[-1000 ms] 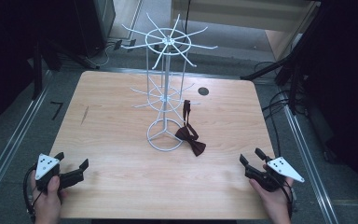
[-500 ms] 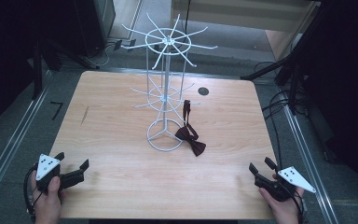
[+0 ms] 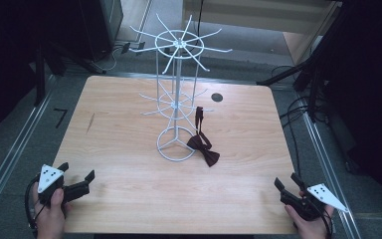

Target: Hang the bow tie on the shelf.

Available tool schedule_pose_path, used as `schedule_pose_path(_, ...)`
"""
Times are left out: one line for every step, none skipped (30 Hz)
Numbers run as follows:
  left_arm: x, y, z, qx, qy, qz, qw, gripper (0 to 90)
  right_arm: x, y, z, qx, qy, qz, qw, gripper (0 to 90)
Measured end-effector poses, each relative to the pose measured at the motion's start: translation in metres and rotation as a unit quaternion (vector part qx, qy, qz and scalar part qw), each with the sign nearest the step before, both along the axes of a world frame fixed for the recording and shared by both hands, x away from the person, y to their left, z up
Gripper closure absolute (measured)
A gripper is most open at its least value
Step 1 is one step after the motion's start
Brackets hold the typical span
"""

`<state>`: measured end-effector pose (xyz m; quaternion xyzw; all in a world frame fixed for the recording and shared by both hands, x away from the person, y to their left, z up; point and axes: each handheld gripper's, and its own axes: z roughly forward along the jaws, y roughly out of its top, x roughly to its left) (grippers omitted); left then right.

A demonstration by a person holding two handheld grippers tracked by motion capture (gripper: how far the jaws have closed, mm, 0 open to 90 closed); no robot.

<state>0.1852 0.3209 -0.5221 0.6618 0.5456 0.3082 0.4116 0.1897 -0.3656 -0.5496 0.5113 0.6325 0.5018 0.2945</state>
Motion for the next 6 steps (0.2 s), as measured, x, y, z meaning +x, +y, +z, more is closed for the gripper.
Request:
schedule_pose_path(0.0000,-0.0001,0.0000,0.000,0.000,0.000,1.0000,7.0,0.0001,-0.0001,0.0000,0.001,0.001,0.000,1.0000,30.0)
schedule_pose_path(0.0001,-0.0001,0.0000,0.001,0.000,0.000,1.0000,6.9,0.0002,0.0000,0.0000,0.000,0.001,0.000,1.0000,30.1)
schedule_pose_path(0.0001,-0.0001,0.0000,0.002,0.000,-0.001,1.0000,6.9,0.0002,0.0003,0.0000,0.000,0.002,0.000,1.0000,30.0)
schedule_pose_path(0.0003,-0.0003,-0.0001,0.002,0.000,-0.001,1.0000,6.9,0.0002,0.0003,0.0001,-0.001,0.003,0.000,1.0000,30.0)
schedule_pose_path(0.0003,-0.0002,0.0000,0.002,0.000,-0.001,1.0000,6.9,0.0003,0.0004,0.0001,-0.002,0.004,0.000,1.0000,30.0)
schedule_pose_path(0.0003,-0.0002,0.0000,0.002,0.001,-0.002,1.0000,6.9,0.0006,0.0004,0.0001,-0.003,0.004,0.000,1.0000,30.3)
